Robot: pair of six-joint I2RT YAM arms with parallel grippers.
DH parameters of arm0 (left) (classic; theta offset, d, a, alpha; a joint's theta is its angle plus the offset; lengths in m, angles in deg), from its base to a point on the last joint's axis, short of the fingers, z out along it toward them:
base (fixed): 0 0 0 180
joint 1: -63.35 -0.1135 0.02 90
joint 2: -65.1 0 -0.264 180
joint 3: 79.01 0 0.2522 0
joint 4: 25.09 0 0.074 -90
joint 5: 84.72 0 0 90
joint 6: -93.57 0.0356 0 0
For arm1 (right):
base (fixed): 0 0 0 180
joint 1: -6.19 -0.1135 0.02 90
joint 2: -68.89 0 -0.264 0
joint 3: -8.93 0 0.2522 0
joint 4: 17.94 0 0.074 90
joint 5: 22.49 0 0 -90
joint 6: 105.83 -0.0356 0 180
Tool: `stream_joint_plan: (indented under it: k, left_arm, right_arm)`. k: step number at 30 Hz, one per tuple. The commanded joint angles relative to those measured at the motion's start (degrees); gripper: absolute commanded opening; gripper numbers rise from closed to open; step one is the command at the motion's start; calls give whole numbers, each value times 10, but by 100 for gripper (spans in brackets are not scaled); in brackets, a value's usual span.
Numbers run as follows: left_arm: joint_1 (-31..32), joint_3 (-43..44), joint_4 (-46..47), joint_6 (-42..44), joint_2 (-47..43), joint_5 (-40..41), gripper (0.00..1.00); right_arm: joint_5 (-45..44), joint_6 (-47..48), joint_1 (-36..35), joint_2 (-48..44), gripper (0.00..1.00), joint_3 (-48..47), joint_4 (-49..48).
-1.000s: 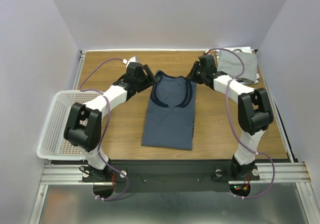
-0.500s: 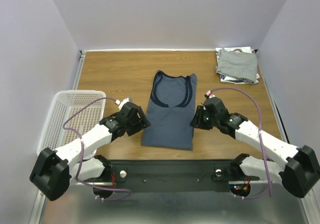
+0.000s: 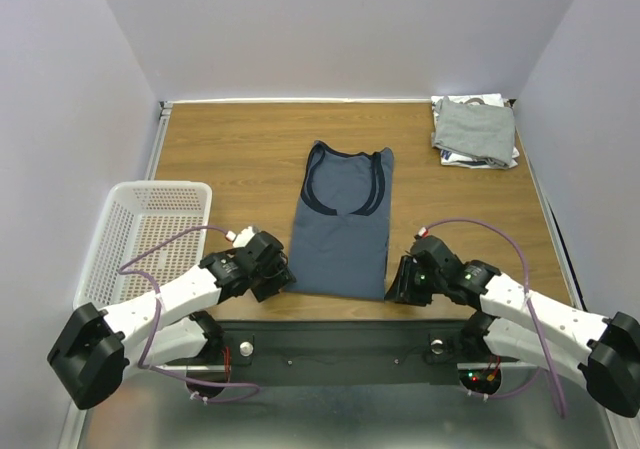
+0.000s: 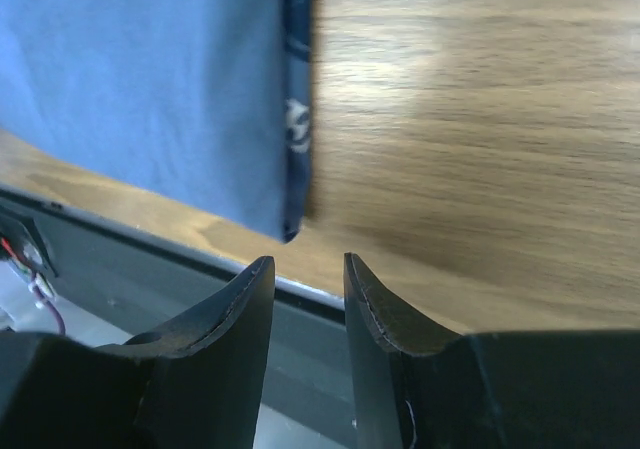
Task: Fold and stack the tank tops
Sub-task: Fold the tank top
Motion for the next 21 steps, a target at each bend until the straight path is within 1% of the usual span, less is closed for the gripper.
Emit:
stream_joint_plan:
  k: [1,6,10,14,18,19,21]
  left_arm:
    - [11,-11,-9,-17,13,3,63]
    - [12,-15,-6,-19,15,8,63]
    - [12,-13,-5,-17,25,12,63]
    - [12,-29,7,-22,25,16,62]
    - [12,-41,22,-23,32,12,59]
    - [12,-42,25,-25,31,13,56]
    - [12,-42,30,-25,32,15,54]
  right_arm:
    - [36,-40,-12,-4,40,22,-52]
    - [35,-48,-19,11,40,29,-74]
    - [27,-59,-19,5,41,24,-81]
    - [21,-67,-19,-11,41,28,-87]
    - [19,-76,-20,-25,41,31,-87]
    - [19,-79,-19,-26,41,32,-88]
    - [17,-81,-19,-30,41,33,-93]
